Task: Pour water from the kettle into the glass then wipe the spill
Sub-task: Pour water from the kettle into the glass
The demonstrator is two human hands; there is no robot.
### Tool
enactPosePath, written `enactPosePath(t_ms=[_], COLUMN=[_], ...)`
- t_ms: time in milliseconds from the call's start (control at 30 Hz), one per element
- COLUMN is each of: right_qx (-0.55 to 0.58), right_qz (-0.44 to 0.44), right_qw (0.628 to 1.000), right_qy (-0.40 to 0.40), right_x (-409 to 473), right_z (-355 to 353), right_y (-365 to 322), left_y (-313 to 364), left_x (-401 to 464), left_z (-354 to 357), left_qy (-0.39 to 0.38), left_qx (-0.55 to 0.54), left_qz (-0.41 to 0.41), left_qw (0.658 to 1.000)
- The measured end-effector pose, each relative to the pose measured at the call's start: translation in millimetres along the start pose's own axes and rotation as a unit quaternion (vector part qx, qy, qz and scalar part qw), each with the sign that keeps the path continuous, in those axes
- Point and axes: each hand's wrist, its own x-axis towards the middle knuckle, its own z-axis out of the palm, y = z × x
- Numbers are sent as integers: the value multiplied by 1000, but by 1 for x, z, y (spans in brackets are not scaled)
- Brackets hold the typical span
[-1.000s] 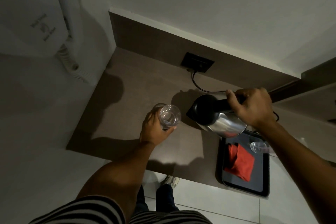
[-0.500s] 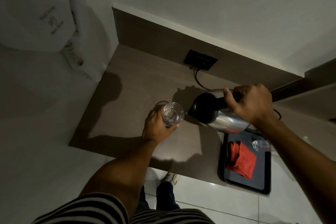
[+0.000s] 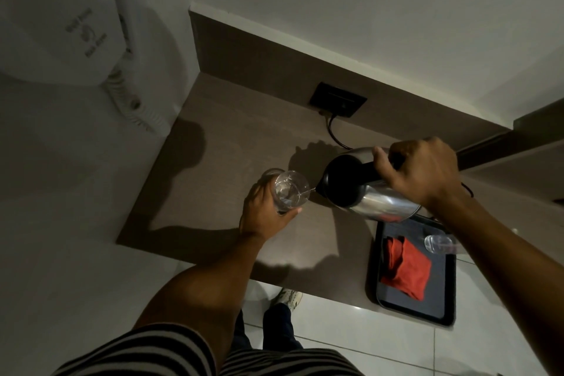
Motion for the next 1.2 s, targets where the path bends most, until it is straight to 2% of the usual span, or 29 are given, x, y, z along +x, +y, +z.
enactPosePath(t_ms=[767,1200], right_qx=[-13,-22], right_qz=[9,-5], right_qw=[1000,1000], right_qy=[-27,-6], right_x=[1,4], right_z=[-1,5], right_y=[2,0], left_y=[1,0], left_x=[1,0], left_z=[0,1], left_qy=[7,10], left_qx=[-6,15], left_qz=[-2,5], left_qw=[1000,1000])
